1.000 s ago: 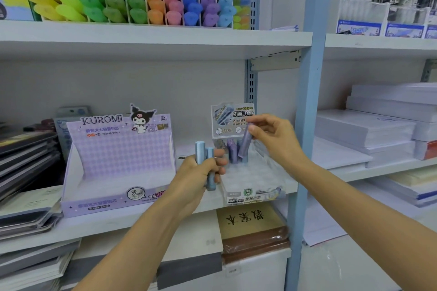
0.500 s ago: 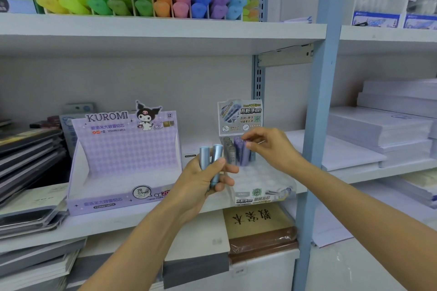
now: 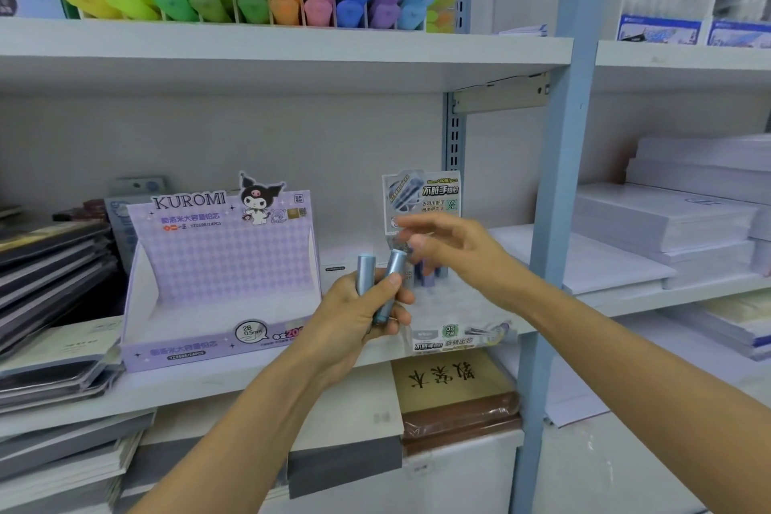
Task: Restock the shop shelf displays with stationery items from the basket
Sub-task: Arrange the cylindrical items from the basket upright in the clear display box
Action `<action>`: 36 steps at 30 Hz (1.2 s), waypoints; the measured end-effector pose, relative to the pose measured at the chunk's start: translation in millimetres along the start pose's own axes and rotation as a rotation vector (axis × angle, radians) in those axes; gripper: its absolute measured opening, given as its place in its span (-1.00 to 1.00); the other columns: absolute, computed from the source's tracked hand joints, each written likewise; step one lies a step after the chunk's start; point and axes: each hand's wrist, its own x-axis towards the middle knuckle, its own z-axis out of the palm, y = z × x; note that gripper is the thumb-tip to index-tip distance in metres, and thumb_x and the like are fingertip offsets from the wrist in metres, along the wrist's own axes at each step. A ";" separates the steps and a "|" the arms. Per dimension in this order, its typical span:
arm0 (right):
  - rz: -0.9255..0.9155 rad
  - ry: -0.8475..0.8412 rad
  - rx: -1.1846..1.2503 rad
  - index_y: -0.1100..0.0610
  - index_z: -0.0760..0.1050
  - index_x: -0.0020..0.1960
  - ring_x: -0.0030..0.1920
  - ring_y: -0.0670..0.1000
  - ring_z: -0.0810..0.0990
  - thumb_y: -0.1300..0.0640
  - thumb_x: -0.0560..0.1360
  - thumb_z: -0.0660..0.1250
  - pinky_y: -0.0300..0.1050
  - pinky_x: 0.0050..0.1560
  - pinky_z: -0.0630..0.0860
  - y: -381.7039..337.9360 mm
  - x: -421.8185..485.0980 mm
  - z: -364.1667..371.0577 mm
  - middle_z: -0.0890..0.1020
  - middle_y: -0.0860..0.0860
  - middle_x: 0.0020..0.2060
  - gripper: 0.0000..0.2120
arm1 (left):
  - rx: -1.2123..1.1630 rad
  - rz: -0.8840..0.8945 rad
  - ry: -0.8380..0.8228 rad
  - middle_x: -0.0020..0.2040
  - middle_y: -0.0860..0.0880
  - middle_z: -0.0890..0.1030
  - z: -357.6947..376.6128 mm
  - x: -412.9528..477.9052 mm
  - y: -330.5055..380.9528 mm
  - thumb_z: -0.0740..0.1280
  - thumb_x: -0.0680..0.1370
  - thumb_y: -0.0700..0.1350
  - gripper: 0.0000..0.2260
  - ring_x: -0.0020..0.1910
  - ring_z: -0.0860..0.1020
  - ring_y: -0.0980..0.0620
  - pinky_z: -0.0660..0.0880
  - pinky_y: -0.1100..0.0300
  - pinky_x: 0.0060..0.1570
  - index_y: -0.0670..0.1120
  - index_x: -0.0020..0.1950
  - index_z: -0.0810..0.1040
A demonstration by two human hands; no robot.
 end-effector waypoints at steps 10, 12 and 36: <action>-0.012 0.116 0.182 0.19 0.60 0.02 -0.16 0.06 0.68 0.23 0.41 0.45 -0.20 -0.08 0.59 -5.9 -15.4 -3.6 0.70 0.15 -0.11 -0.81 | -0.001 0.063 0.201 -0.33 -0.05 0.59 0.6 -4.4 6.4 0.39 0.53 -0.15 -0.85 -0.55 0.35 0.14 0.24 0.37 -0.61 -0.21 0.02 0.59; 0.019 0.106 0.199 0.23 0.57 -0.01 -0.17 0.11 0.69 0.20 0.39 0.46 -0.16 -0.10 0.60 -4.6 -18.8 -1.0 0.70 0.16 -0.14 -0.80 | -0.040 0.089 0.232 -0.48 0.02 0.51 0.9 -4.0 7.3 0.41 0.51 -0.18 -0.87 -0.57 0.32 0.15 0.23 0.38 -0.62 -0.21 0.01 0.59; -0.026 0.369 -0.016 0.07 0.62 0.05 -0.16 -0.10 0.66 0.25 0.51 0.39 -0.29 -0.14 0.58 -10.9 -8.9 -21.0 0.70 0.03 -0.15 -0.84 | 0.108 0.074 0.210 -0.37 0.00 0.41 24.2 2.7 11.1 0.31 0.58 -0.03 -0.83 -0.50 0.27 0.11 0.23 0.26 -0.48 -0.13 -0.08 0.48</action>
